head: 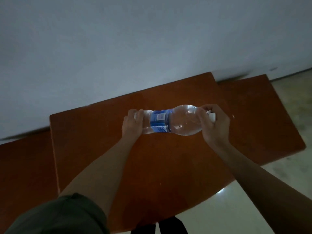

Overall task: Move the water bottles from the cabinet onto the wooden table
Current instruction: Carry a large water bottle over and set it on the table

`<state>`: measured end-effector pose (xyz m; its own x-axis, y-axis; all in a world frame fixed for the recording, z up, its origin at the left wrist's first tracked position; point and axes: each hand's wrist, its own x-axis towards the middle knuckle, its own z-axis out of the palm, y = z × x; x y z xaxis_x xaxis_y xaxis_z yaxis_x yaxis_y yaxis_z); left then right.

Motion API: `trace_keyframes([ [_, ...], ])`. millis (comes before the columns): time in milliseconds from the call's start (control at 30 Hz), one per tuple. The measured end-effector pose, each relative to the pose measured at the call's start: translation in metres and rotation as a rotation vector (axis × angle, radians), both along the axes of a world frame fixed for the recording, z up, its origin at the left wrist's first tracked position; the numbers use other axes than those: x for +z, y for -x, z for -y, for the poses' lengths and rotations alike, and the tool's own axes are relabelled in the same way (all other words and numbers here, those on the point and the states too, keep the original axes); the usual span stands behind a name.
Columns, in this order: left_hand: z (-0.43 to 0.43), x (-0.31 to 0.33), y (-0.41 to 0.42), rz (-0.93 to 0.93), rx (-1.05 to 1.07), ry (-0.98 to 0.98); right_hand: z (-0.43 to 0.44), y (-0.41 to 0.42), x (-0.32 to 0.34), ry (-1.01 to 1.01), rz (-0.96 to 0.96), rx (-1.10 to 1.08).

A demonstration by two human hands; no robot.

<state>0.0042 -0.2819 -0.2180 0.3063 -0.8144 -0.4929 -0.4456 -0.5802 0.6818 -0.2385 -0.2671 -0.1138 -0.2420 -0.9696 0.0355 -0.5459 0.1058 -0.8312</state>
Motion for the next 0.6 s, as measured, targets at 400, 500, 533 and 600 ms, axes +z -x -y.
trace_keyframes([
  [400, -0.092, 0.043, -0.013, 0.100, 0.171, -0.013, -0.047, -0.019, 0.032, -0.001, 0.022, 0.170],
  [500, -0.130, 0.067, -0.029, 0.150, 0.219, -0.018, -0.063, -0.035, 0.048, 0.010, 0.029, 0.280],
  [533, -0.147, 0.077, -0.036, 0.173, 0.252, -0.016, -0.070, -0.043, 0.055, 0.014, 0.019, 0.329],
  [600, -0.182, 0.093, -0.056, 0.214, 0.322, -0.015, -0.081, -0.062, 0.069, 0.032, -0.005, 0.435],
])
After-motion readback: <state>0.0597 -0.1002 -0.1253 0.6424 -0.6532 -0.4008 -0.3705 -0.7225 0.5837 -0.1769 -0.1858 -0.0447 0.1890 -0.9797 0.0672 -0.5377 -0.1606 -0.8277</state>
